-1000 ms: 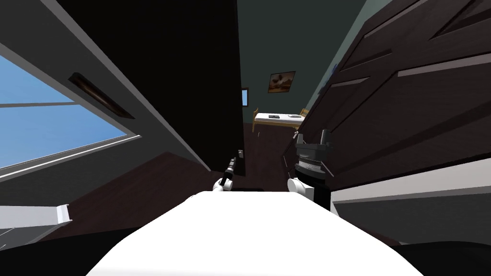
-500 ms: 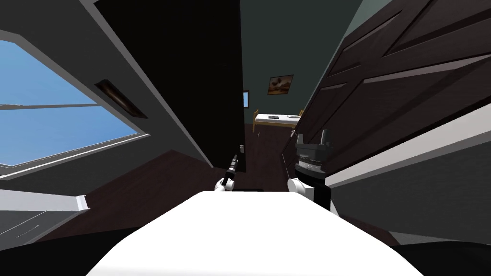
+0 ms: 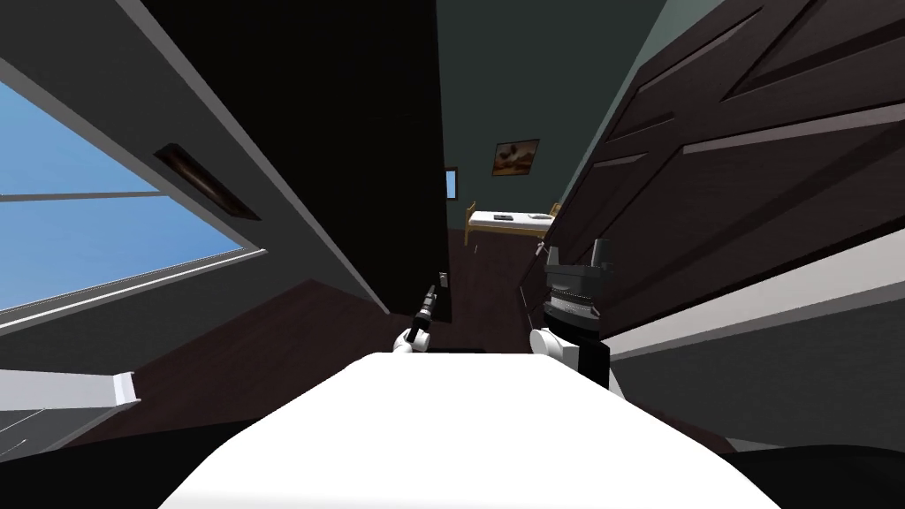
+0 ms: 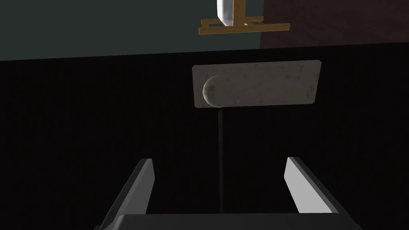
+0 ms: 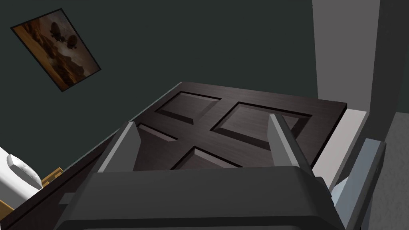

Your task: Push the door open

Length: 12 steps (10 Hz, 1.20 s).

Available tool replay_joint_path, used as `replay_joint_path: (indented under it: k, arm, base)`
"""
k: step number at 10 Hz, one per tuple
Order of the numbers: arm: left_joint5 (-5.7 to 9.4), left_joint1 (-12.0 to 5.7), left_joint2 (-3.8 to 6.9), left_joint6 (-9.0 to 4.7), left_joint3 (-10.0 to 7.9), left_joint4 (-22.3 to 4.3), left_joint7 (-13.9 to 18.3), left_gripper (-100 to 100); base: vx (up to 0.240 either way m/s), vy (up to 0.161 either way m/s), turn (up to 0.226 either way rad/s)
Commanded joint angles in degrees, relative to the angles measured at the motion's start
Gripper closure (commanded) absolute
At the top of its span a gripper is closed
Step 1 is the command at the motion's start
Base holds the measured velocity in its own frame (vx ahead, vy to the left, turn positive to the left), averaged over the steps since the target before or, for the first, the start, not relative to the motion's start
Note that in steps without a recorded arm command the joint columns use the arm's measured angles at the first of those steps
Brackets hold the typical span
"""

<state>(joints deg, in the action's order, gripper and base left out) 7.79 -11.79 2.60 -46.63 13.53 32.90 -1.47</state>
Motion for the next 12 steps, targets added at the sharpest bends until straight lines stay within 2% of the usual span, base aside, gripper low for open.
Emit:
replay_joint_path:
  k: [1,4,6,7,8,12]
  arm:
    - [0.12,-0.41,0.11,-0.52,-0.22,-0.82,-0.03,-100]
    - [0.27,-0.43,-0.18,-0.79,-0.52,-0.98,-0.19,-100]
    - [0.37,-0.45,-0.91,-0.98,-0.74,-1.1,-0.3,-100]
    - [0.33,-0.33,-0.65,-0.8,-0.66,-0.82,-0.27,-100]
    - [0.33,-0.33,-0.65,-0.8,-0.66,-0.82,-0.27,100]
    - [0.33,-0.33,-0.65,-0.8,-0.66,-0.82,-0.27,100]
  base:
    - [0.197,-0.052,-0.02]
    - [0.201,-0.047,-0.024]
    - [0.205,-0.052,-0.028]
    - [0.076,-0.021,0.013]
    - [-0.017,0.001,-0.006]
    - [-0.015,0.005,-0.004]
